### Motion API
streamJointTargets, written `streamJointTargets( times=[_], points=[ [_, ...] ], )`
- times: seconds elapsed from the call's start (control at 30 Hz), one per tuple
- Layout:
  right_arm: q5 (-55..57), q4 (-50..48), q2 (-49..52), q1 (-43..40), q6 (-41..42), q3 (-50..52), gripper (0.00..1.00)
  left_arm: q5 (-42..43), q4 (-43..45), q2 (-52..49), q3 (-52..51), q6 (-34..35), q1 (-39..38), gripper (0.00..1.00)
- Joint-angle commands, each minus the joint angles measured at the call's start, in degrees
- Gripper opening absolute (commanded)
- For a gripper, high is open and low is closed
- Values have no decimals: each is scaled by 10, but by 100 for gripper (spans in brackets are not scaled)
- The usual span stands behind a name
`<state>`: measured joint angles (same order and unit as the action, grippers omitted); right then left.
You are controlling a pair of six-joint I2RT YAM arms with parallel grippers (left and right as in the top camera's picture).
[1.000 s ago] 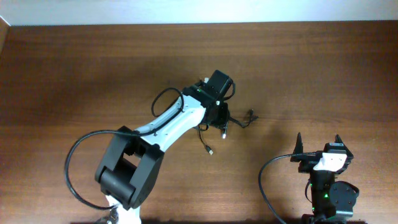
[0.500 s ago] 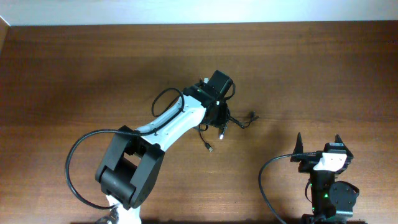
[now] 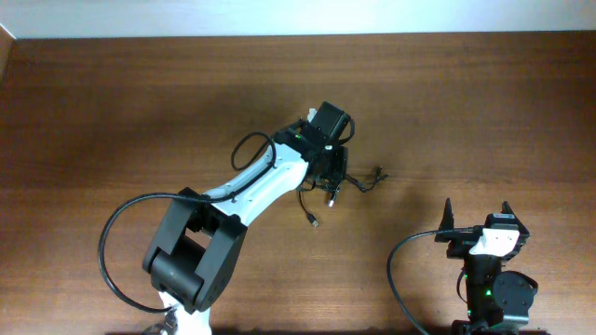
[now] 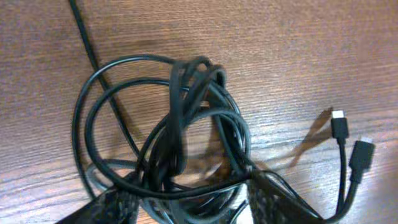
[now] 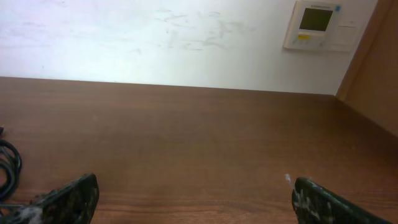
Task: Untangle cables
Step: 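Grasp the cable bundle with the left gripper and lift it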
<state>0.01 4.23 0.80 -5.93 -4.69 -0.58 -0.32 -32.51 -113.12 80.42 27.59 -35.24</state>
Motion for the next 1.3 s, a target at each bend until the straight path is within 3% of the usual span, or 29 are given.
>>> streamJointTargets(
  times=[0.0,0.17,0.33,0.37,0.47,0.57,0.73,0.9,1.07,1.13,1.27],
  points=[
    [5,3,-4,3,4,2,99,-6,6,-8,-10,-2,0,45],
    [5,3,-4,3,4,3,99,-6,6,-33,-10,-2,0,49],
    [5,3,-4,3,4,3,99,-6,-7,-45,-10,-2,0,1],
    [5,3,-4,3,4,3,99,-5,-9,-45,-10,-2,0,0],
    [5,3,-4,3,4,3,99,-5,-14,-38,-10,-12,2,0],
    [5,3,-4,3,4,2,99,7,-11,-25,-10,-74,4,0],
    [5,3,-4,3,4,3,99,158,-20,1,-10,-215,28,0],
    [-26,0,-4,3,62,2,98,378,-27,2,-10,-322,80,0],
    [-101,-6,-4,3,144,3,98,509,-32,1,-10,-410,112,0],
    [-132,-8,-4,3,157,3,98,516,-37,1,-10,-429,114,0],
    [-314,-38,-4,3,197,2,98,528,-45,1,-10,-481,114,0]
  ],
)
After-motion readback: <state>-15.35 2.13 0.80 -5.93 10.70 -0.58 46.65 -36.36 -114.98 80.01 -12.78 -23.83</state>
